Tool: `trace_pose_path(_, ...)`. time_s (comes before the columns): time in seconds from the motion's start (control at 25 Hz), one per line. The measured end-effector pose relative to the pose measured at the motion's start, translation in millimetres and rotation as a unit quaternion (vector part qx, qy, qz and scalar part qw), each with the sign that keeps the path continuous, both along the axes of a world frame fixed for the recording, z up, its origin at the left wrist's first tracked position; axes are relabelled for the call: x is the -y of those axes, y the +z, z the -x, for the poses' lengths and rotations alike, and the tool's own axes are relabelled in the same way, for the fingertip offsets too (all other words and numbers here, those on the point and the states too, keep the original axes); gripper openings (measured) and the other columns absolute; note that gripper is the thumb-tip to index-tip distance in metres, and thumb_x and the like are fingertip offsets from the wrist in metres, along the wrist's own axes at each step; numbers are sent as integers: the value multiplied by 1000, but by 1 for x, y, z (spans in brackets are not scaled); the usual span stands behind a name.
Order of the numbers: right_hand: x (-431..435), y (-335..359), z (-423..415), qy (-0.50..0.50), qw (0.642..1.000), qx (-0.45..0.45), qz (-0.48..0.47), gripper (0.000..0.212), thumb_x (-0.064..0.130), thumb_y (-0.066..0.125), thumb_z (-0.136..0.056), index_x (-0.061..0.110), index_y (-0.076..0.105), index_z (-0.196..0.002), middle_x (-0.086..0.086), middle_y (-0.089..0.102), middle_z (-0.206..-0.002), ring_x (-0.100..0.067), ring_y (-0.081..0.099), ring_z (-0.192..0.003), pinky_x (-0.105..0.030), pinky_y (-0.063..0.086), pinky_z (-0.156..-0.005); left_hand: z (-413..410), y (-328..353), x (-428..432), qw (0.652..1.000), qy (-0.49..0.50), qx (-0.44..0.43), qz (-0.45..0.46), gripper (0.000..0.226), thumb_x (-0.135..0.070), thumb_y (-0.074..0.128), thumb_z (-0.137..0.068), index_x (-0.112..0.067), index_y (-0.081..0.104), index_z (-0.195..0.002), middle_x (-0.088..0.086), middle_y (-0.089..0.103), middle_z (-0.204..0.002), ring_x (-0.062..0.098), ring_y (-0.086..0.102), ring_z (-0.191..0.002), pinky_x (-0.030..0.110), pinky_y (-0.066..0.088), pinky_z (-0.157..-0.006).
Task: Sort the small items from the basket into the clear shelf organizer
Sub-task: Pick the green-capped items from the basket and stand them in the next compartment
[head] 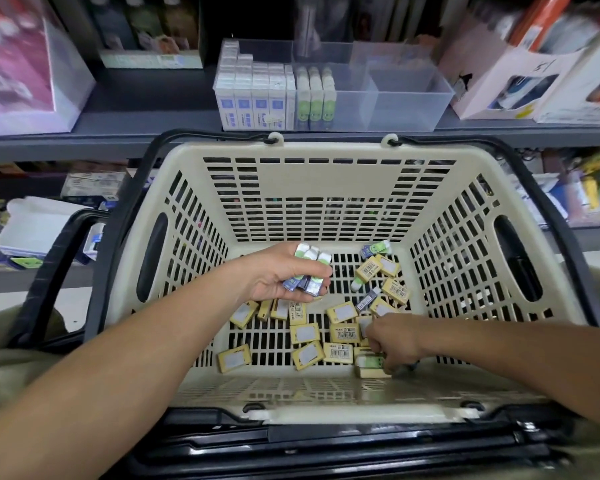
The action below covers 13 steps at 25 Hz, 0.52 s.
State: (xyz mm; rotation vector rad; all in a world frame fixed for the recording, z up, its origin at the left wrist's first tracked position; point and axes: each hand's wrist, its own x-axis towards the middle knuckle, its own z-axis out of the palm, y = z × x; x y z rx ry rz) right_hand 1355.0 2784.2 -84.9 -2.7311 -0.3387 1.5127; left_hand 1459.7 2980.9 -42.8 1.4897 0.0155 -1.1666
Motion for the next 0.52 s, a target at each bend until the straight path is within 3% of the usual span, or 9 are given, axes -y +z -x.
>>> trace_pose_path(0.12, -4, 6, -6, -20, 1000, -3, -20, 24, 19, 67, -81, 6, 62, -100, -11, 67, -105, -24, 62, -93, -30, 47, -74, 0, 2, 0, 1000, 4, -8, 8, 24, -11, 72, -79, -9, 61, -100, 7, 73, -79, 17, 71, -74, 26, 56, -55)
trace_pose_path(0.2, -5, 24, -18, -102, 990, 14, -93, 17, 17, 66, -84, 8, 66, -98, -6, 68, -101, -15, 62, -85, -26, 50, -73, 0, 2, 0, 1000, 7, -7, 5, 22, -11, 72, -79, -7, 61, -99, 9, 74, -81, 17, 72, -75, 26, 57, -55)
trace_pose_path(0.32, -6, 57, -40, -301, 915, 90, -255, 7, 18, 64, -86, 12, 64, -83, 2, 64, -72, -3, 57, -60, -15, 44, -54, 1, -1, 1, 999, 34, -8, 5, 21, -10, 70, -81, -7, 60, -99, 11, 73, -83, 18, 71, -74, 26, 56, -53)
trace_pose_path(0.4, -8, 70, -47, -398, 842, 113, -346, 13, 17, 59, -89, 13, 62, -77, 2, 63, -65, -7, 57, -61, -17, 44, -55, 1, -2, 2, 999, 50, -8, 10, 21, -9, 70, -80, -9, 61, -99, 10, 73, -81, 17, 70, -72, 25, 55, -52)
trace_pose_path(0.44, -11, 73, -48, -415, 823, 115, -371, 15, 16, 58, -90, 13, 62, -76, 4, 63, -62, -6, 58, -61, -17, 45, -56, 2, -2, 2, 998, 59, -8, 16, 20, -8, 70, -80, -10, 62, -97, 8, 73, -78, 16, 70, -70, 24, 56, -52)
trace_pose_path(0.52, -16, 76, -49, -410, 818, 123, -384, 16, 18, 57, -91, 14, 62, -75, 10, 63, -55, 0, 58, -56, -17, 44, -54, 2, 1, 3, 996, 82, -11, 40, 17, -7, 71, -78, -13, 62, -92, 4, 72, -71, 13, 69, -64, 23, 56, -52)
